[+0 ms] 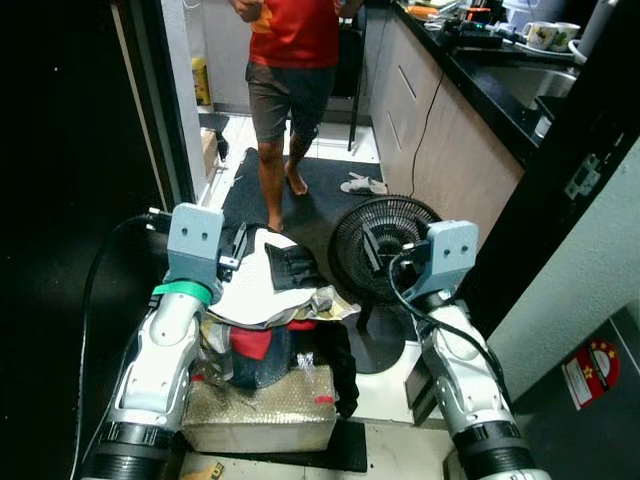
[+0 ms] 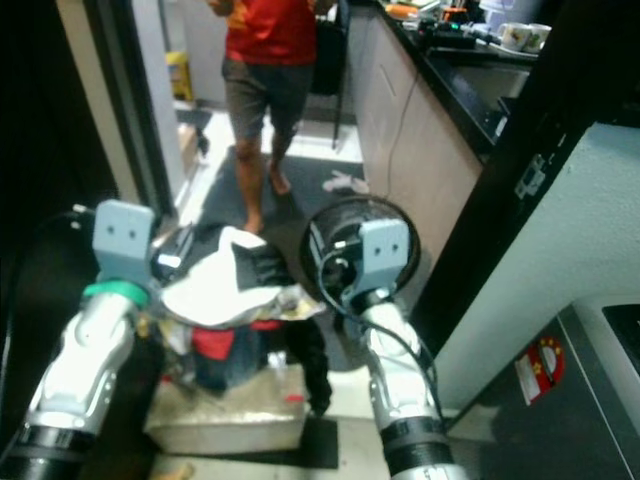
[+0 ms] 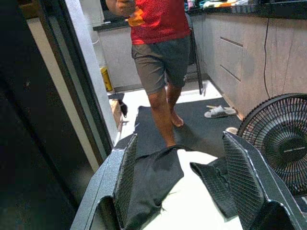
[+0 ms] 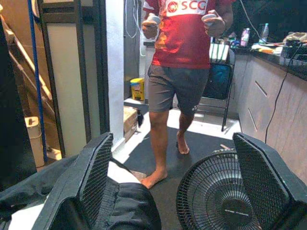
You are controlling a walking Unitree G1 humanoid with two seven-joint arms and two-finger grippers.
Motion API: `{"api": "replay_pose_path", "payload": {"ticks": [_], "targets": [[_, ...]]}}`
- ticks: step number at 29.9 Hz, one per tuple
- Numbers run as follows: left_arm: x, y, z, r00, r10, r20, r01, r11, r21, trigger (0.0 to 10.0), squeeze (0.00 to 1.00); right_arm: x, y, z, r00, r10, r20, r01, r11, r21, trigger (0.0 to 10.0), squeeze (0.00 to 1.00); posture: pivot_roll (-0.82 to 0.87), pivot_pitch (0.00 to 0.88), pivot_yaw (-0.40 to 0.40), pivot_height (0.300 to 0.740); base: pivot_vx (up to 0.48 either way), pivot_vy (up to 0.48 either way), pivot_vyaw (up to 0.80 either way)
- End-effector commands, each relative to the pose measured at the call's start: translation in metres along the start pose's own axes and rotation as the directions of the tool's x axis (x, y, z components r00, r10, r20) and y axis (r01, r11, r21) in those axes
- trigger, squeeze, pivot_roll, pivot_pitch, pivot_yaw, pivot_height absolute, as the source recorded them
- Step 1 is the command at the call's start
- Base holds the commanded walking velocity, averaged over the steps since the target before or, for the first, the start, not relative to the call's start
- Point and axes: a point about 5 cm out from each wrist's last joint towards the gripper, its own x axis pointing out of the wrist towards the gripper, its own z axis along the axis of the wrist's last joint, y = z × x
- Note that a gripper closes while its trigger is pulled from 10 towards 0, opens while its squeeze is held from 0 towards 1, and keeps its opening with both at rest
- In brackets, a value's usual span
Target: Clothes washing
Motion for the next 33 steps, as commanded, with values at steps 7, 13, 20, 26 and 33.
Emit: {"api": "replay_pose_path", "payload": {"ticks": [7,13,20,26,33], "targets": [[-0.012,0.006,-0.007,0.999,0.032,-0.021,-0.032,0.999,0.009,10.0,0.00,-0.006,0.007,-0.007,0.999,0.027,-0.017,-0.027,1.000,0.011,10.0,0.00,0.12,0.000,-0.039,0.740,0.000,0.000,0.00],[-0.012,0.013,-0.010,0.998,0.045,-0.032,-0.044,0.999,0.024,10.0,0.00,0.002,0.009,-0.007,0.999,0.042,-0.020,-0.042,0.999,0.014,10.0,0.00,0.12,0.000,-0.065,0.740,0.000,0.000,0.00],[-0.018,0.028,-0.010,0.992,0.121,-0.040,-0.119,0.992,0.032,10.0,0.00,0.012,0.002,-0.001,0.997,0.070,-0.014,-0.071,0.997,-0.009,10.0,0.00,0.12,0.000,-0.073,0.740,0.000,0.000,0.00],[-0.014,0.031,-0.010,0.992,0.121,-0.042,-0.119,0.992,0.031,10.0,0.00,0.008,-0.002,-0.001,0.999,0.044,-0.012,-0.044,0.999,-0.017,10.0,0.00,0.10,0.000,-0.066,0.740,0.000,0.000,0.00],[-0.003,0.028,-0.008,0.993,0.113,-0.031,-0.113,0.994,0.013,10.0,0.00,0.004,-0.012,-0.001,1.000,0.012,-0.005,-0.012,0.999,-0.030,10.0,0.00,0.06,0.000,-0.049,0.740,0.000,0.000,0.00]]}}
